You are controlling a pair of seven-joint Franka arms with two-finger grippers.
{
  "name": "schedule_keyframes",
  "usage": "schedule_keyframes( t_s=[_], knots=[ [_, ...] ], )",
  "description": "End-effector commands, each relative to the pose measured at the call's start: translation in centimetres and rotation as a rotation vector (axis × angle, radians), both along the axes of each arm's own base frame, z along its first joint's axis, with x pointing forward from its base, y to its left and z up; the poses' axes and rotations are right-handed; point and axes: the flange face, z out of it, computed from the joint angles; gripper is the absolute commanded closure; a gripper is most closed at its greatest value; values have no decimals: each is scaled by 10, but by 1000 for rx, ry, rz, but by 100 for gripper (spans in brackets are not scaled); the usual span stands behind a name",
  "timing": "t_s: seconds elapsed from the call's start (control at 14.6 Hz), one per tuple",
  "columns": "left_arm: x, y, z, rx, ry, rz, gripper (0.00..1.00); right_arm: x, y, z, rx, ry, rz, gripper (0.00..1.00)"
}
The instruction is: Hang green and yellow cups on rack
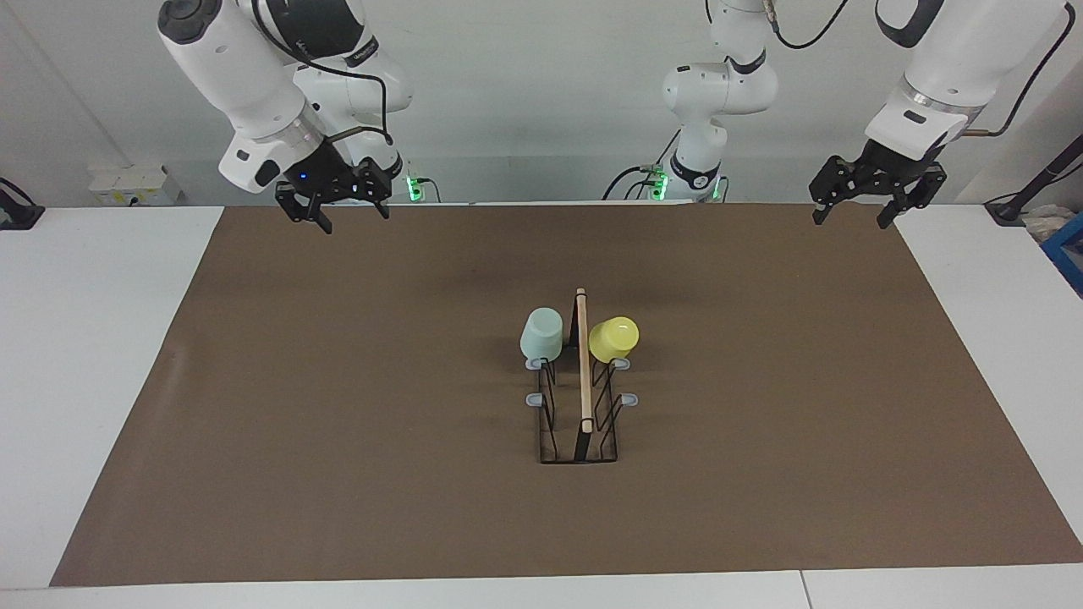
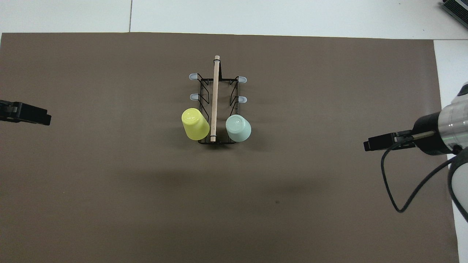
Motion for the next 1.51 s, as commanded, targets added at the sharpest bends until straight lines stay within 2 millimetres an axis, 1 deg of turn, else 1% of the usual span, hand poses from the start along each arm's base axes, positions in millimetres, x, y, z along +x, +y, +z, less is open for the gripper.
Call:
schedule_keyframes(
  t_s=[0.0, 0.07, 0.21, 0.27, 0.41, 0.48, 0.55, 0.62, 0.69, 0.82, 0.96, 1.03, 1.44],
  knots=[
    [-3, 4, 3, -6, -11, 6, 0, -4, -7, 6, -181, -30, -30, 0],
    [-3, 4, 4, -7, -12, 5, 0, -5, -11, 8, -194, -22, -41, 0],
    [-3, 4, 5, -8, -14, 7, 0, 1, -16, 22, -196, -39, -63, 0],
    [-3, 5, 5, -8, -14, 9, 0, 7, -15, 30, -185, -50, -100, 0],
    [-3, 5, 5, -6, -14, 9, 0, 21, -5, 54, -175, -42, -194, 0],
    [-3, 5, 4, -8, -12, 9, 0, 24, -3, 59, -174, -28, -244, 0],
    [-3, 5, 5, -6, -14, 9, 0, 26, -2, 55, -172, -30, -250, 0],
    [-2, 6, 5, -6, -14, 10, 0, 29, 0, 46, -170, -41, -253, 0],
    [-2, 6, 5, -6, -14, 10, 0, 31, 7, 43, -168, -52, -245, 0],
    [-3, 5, 4, -6, -12, 9, 0, 37, 12, 40, -122, -67, -261, 0],
    [-3, 5, 5, -6, -14, 9, 0, 49, 24, 35, -108, -97, -256, 0],
    [-3, 5, 3, -6, -11, 9, 0, 48, 26, 34, -110, -88, -251, 0],
    [-3, 5, 3, -4, -8, 4, 0, 49, 26, 33, -111, -92, -228, 0]
  ],
)
